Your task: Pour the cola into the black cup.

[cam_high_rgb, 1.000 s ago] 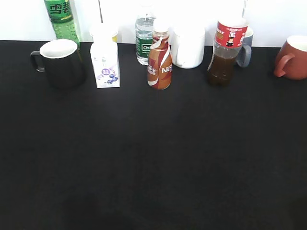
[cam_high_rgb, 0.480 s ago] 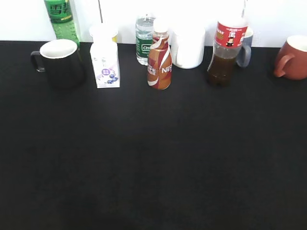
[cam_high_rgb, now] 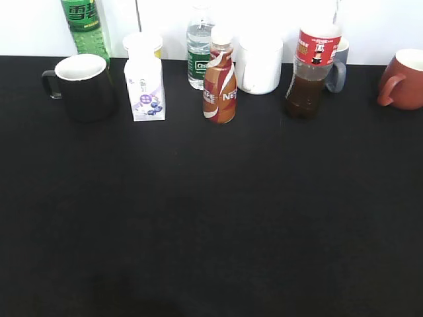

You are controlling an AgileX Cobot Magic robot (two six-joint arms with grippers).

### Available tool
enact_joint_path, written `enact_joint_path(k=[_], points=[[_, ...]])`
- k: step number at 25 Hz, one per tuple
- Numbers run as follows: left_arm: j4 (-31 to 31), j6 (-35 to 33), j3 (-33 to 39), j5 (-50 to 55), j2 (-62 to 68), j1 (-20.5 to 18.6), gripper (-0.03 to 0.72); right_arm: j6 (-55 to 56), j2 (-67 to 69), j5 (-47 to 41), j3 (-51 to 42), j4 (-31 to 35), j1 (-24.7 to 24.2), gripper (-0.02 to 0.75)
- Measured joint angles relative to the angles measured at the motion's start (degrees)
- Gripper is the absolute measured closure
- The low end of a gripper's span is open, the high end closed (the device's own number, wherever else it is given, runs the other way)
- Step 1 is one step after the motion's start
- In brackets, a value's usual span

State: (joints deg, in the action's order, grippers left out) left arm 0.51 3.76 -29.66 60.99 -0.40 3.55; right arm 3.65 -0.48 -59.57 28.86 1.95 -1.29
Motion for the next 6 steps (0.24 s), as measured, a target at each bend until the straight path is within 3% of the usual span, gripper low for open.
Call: enact_joint_path(k=[6], points=[[-0.51,0.00,0.00,0.00,0.00,0.00,0.344,0.00,0.00,0.00,0.00,0.00,0.00,0.197]])
